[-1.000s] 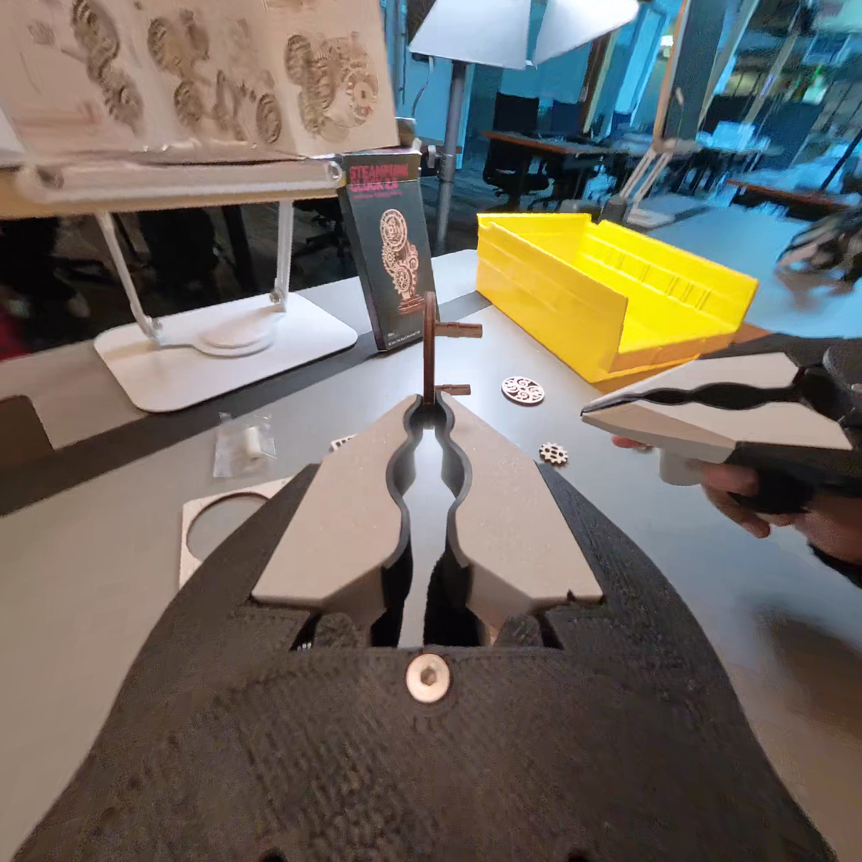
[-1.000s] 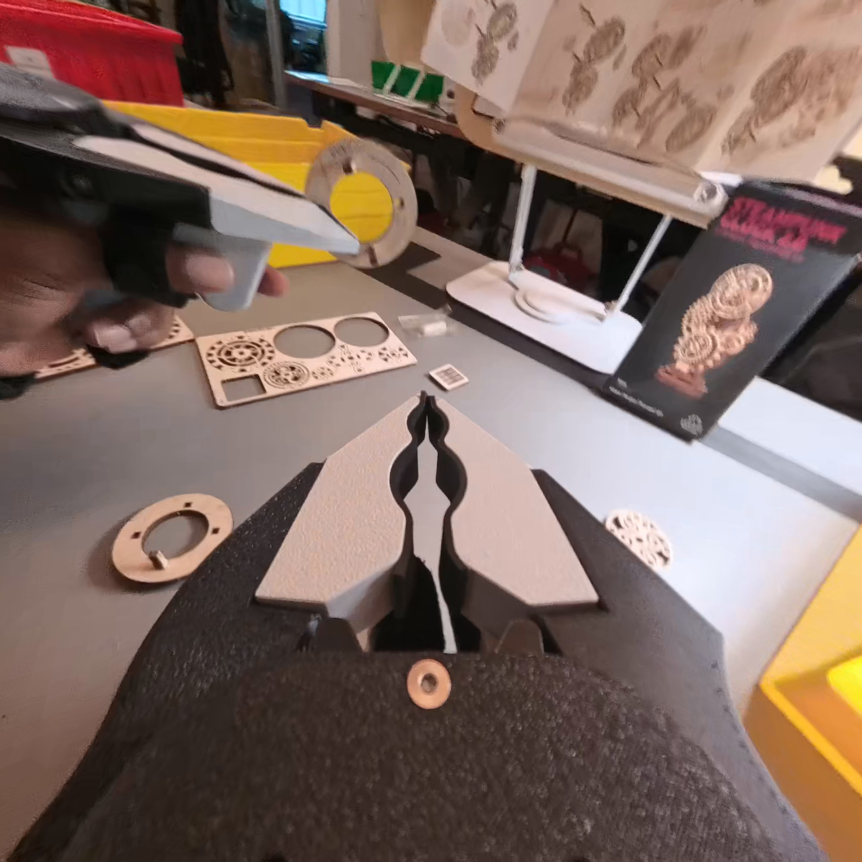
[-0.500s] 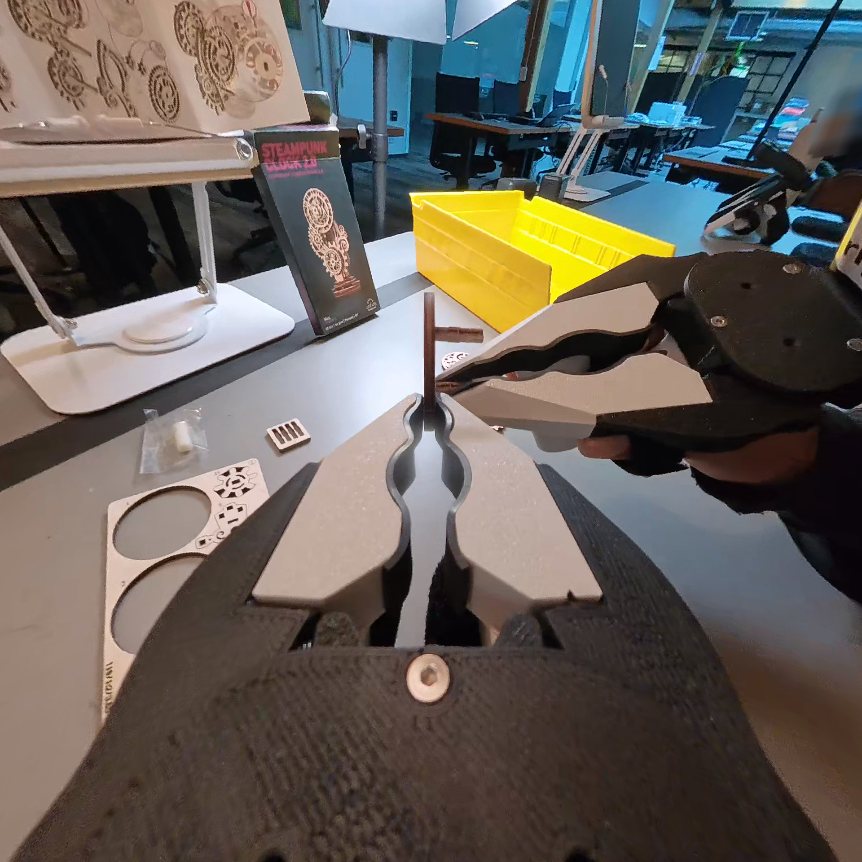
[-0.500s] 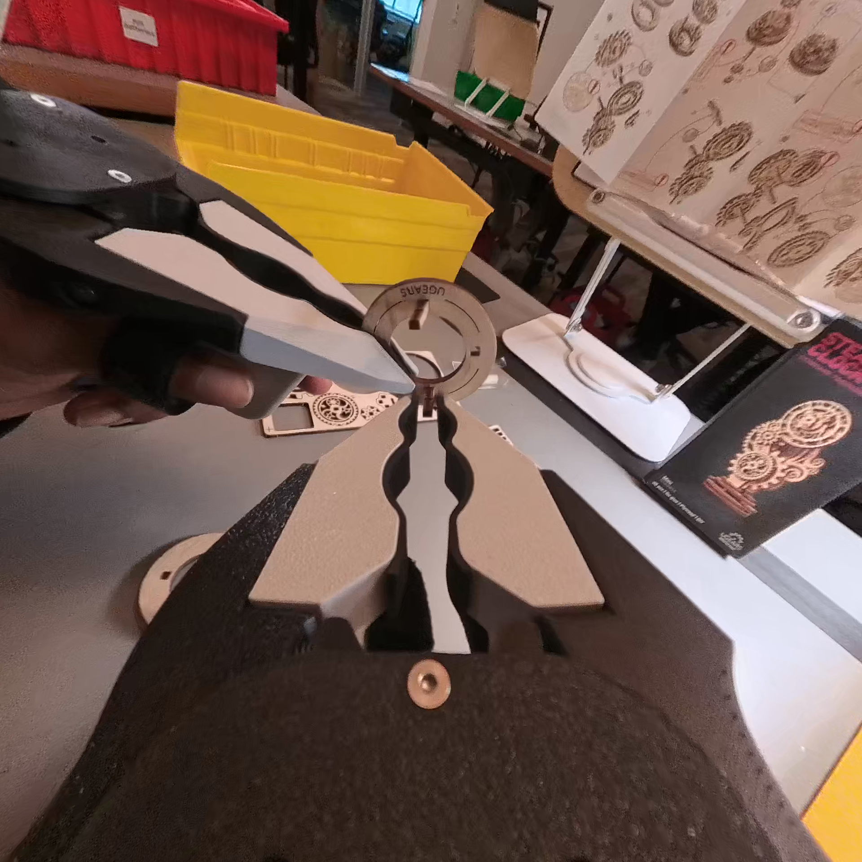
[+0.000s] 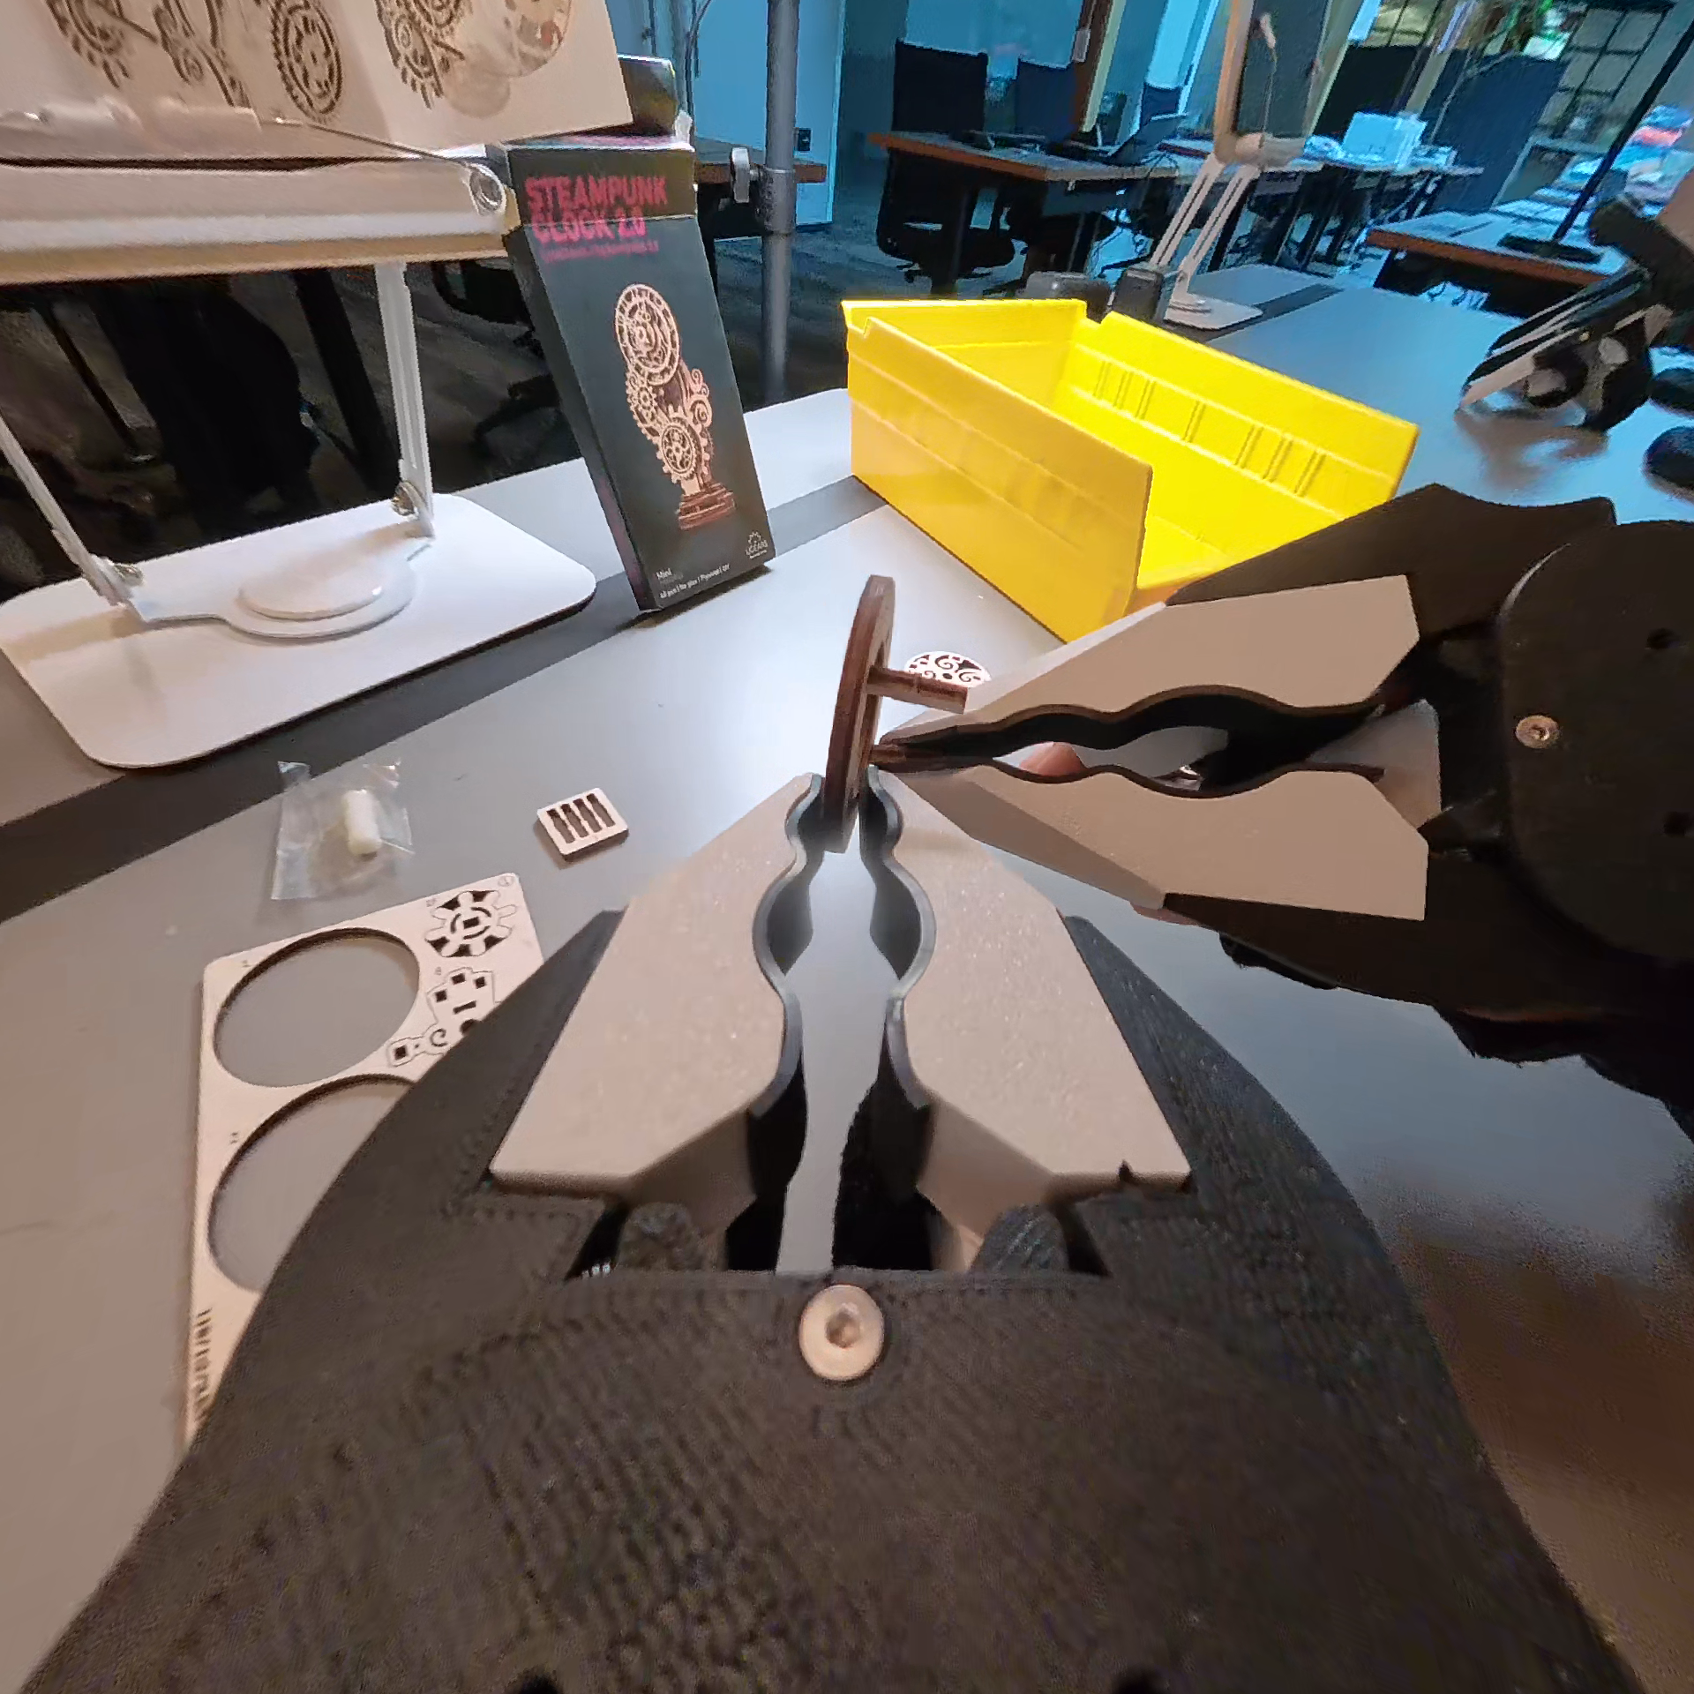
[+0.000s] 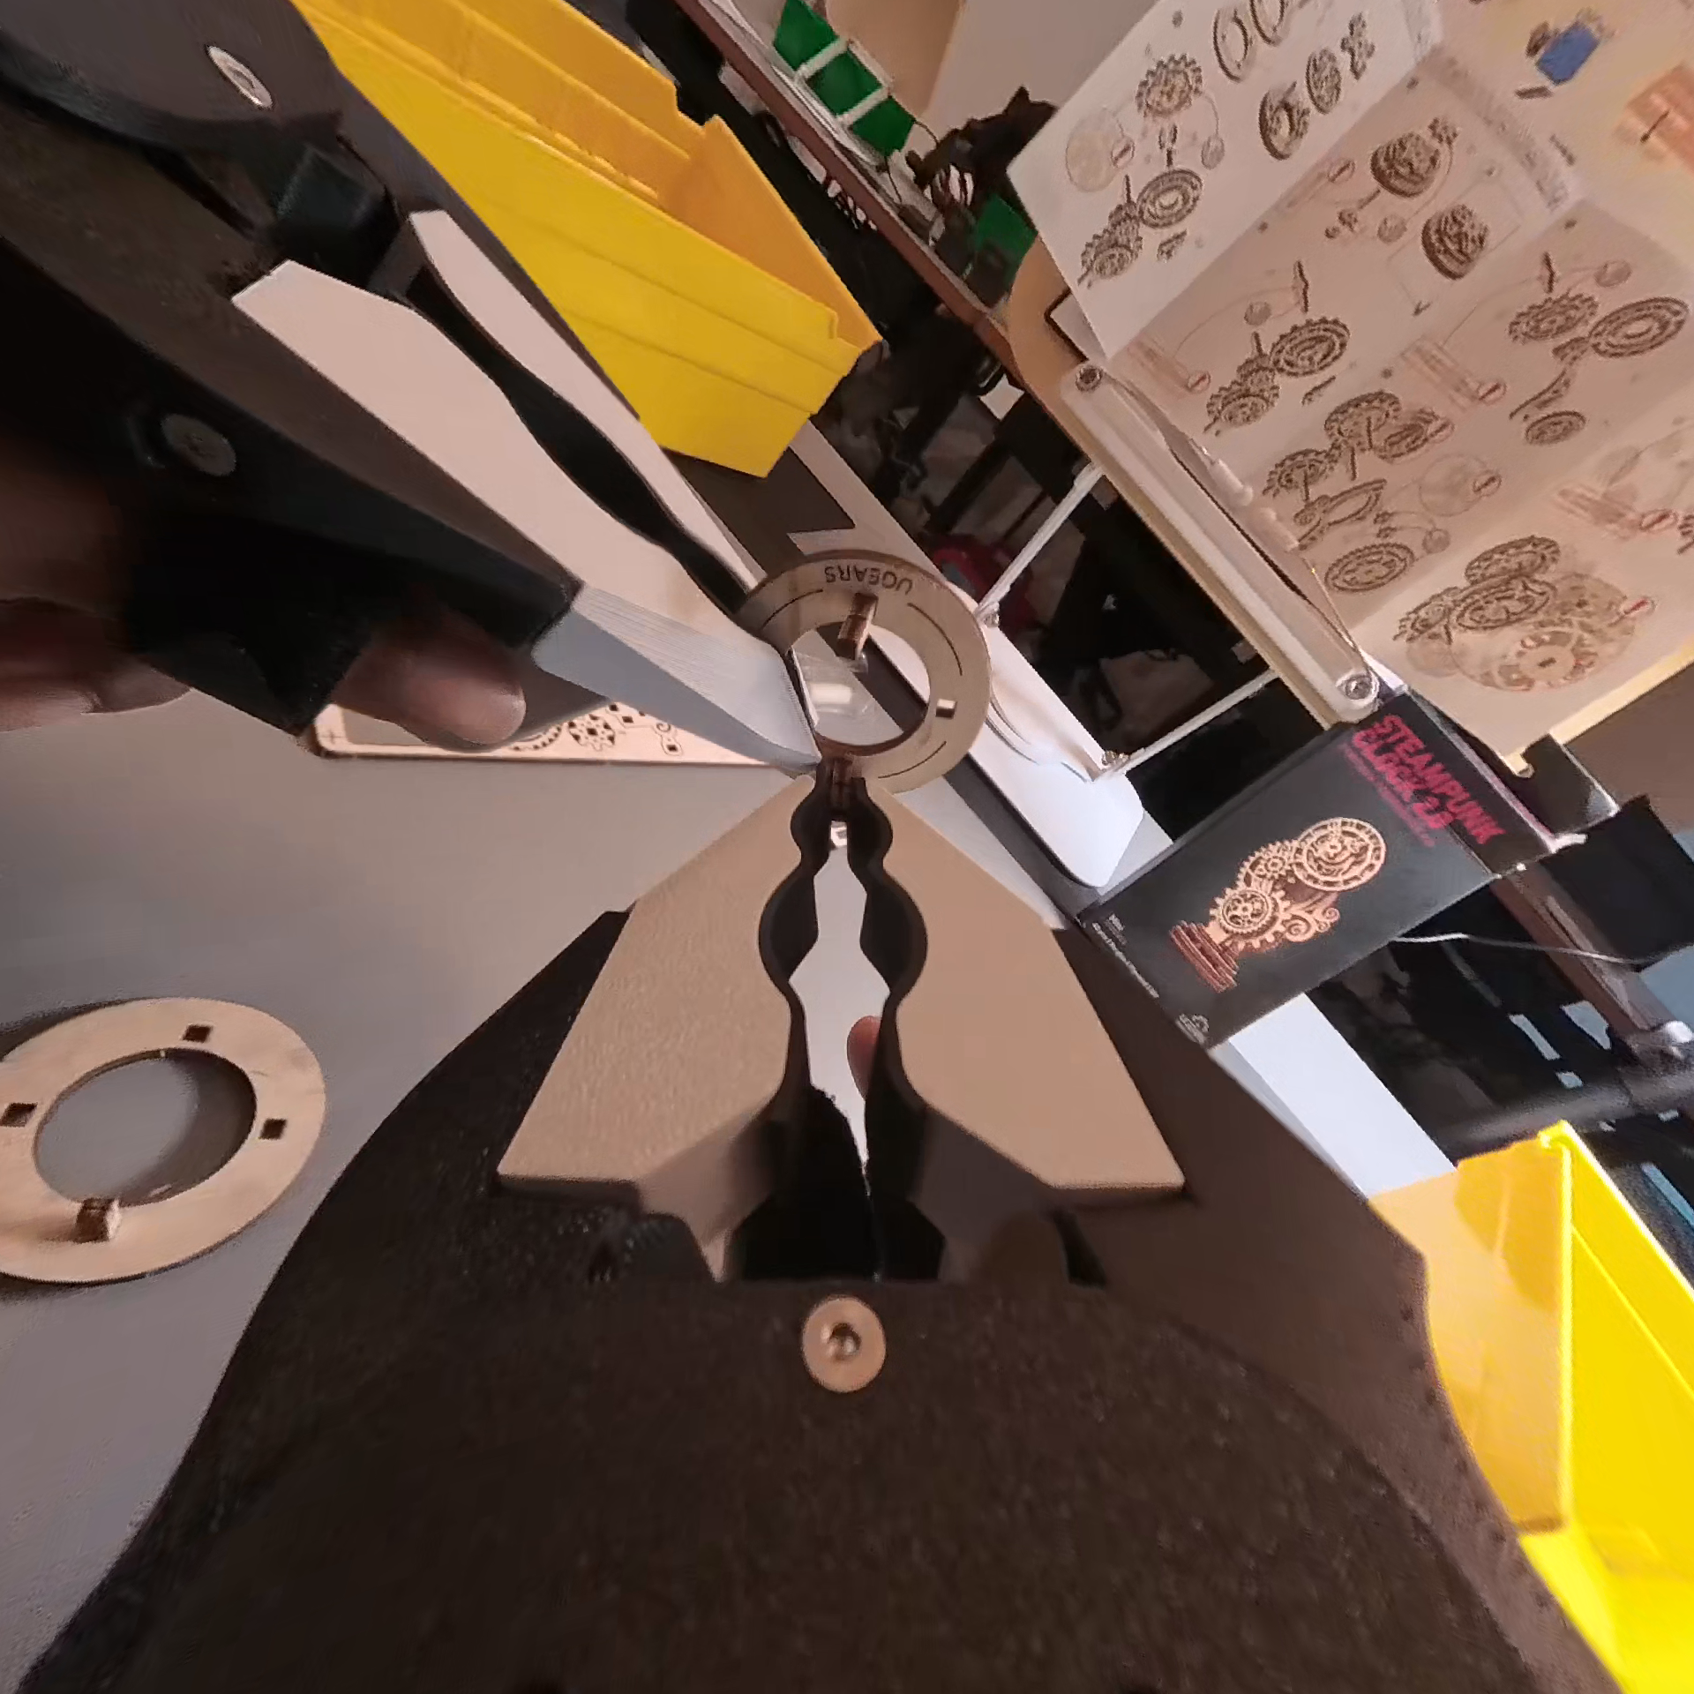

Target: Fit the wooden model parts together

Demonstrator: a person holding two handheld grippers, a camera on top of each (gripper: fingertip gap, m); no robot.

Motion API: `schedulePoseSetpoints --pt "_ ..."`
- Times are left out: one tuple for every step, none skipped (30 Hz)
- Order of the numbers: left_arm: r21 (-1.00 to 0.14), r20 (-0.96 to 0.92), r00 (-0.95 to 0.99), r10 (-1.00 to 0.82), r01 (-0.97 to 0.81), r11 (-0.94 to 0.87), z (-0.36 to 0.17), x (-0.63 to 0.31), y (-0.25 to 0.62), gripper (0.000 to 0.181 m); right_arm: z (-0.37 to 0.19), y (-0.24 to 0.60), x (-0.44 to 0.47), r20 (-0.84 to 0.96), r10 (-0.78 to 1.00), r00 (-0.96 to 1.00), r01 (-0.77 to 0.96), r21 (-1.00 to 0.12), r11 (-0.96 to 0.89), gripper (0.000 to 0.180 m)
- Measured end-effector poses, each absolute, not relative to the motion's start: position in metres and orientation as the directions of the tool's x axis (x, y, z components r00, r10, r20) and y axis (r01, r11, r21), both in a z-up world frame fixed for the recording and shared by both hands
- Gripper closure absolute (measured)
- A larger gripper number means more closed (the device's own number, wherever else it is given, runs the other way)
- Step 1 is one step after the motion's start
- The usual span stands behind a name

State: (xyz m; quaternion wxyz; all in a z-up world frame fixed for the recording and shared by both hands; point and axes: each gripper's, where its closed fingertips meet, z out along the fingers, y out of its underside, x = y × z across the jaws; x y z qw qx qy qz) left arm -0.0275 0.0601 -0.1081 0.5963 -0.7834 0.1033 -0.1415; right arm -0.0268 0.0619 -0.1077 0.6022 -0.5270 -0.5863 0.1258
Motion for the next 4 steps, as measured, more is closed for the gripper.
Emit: schedulePoseSetpoints --pt "-0.963 0.112 0.935 -0.336 0.019 -0.268 -0.1096 -0.0266 0.0624 0.176 -0.1086 0.0640 -0.0256 0.575 0.767 0.285 0.474 -0.780 0.409 0.179" --pt "-0.962 0.117 0.933 -0.340 0.022 -0.272 -0.1120 -0.0262 0.0647 0.175 -0.1101 0.0660 -0.0246 0.581 0.761 0.289 0.484 -0.775 0.407 0.179" --pt "-0.960 0.130 0.929 -0.345 0.031 -0.277 -0.1141 -0.0253 0.0663 0.175 -0.1124 0.0672 -0.0233 0.581 0.760 0.292 0.493 -0.772 0.402 0.179" --pt "-0.958 0.146 0.924 -0.352 0.044 -0.282 -0.1156 -0.0238 0.0669 0.174 -0.1138 0.0676 -0.0215 0.583 0.758 0.293 0.498 -0.769 0.400 0.179"
